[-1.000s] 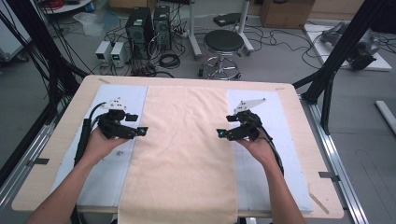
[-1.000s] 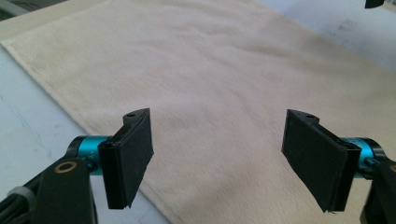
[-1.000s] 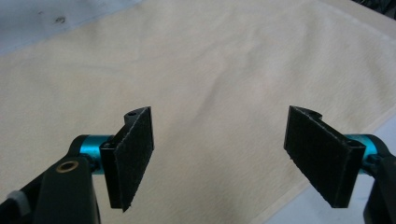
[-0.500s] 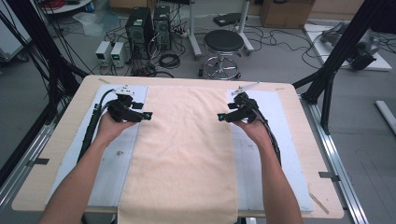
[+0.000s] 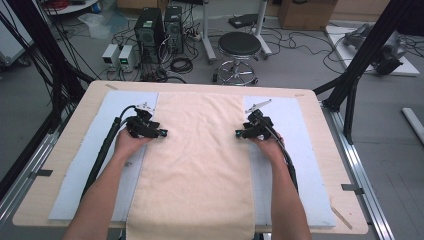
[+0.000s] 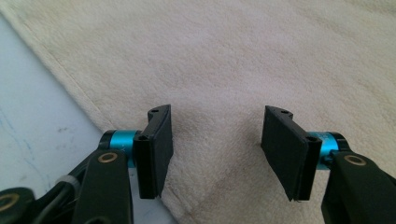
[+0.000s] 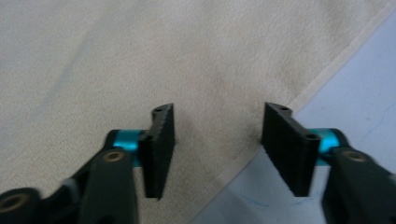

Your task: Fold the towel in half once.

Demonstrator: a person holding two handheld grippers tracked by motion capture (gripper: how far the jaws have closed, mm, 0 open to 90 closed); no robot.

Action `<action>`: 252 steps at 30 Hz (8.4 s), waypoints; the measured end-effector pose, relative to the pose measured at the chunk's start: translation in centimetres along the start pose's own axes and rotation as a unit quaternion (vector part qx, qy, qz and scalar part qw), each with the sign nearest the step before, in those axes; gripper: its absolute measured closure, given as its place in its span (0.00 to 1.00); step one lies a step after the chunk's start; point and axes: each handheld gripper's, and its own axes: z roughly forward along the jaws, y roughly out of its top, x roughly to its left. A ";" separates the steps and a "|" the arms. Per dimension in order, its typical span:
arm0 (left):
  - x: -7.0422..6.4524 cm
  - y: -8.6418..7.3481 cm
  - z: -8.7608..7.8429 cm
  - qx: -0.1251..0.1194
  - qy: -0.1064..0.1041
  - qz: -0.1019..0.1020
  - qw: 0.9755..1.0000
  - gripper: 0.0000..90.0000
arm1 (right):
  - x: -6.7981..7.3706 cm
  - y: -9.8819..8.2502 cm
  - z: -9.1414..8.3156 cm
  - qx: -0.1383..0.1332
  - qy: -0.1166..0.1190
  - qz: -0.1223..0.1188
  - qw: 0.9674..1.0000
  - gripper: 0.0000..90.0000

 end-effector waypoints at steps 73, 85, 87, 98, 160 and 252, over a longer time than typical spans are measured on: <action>-4.8 -5.0 -4.6 -0.006 0.017 0.022 1.000 0.78 | 5.8 -4.9 -3.8 -0.007 0.033 -0.024 0.999 0.87; -4.6 -4.4 -7.2 -0.052 -0.002 0.004 0.999 0.95 | 6.5 -3.4 -5.7 -0.029 0.085 -0.031 0.995 0.94; -5.0 -4.1 -8.7 -0.068 -0.004 0.015 0.998 0.94 | 7.1 -2.8 -6.9 -0.043 0.085 -0.042 0.995 0.94; -10.4 -6.7 -16.6 -0.127 -0.027 0.092 0.987 0.94 | 13.1 -3.1 -14.8 -0.106 0.109 -0.138 0.979 0.94; -1.2 3.6 -5.5 -0.072 0.076 -0.014 0.994 0.95 | 1.1 2.7 -5.9 -0.020 -0.017 -0.037 0.999 0.95; -13.0 -11.2 -15.4 -0.128 -0.062 0.089 0.986 0.63 | 12.8 -8.1 -13.9 -0.070 0.102 -0.113 0.986 0.60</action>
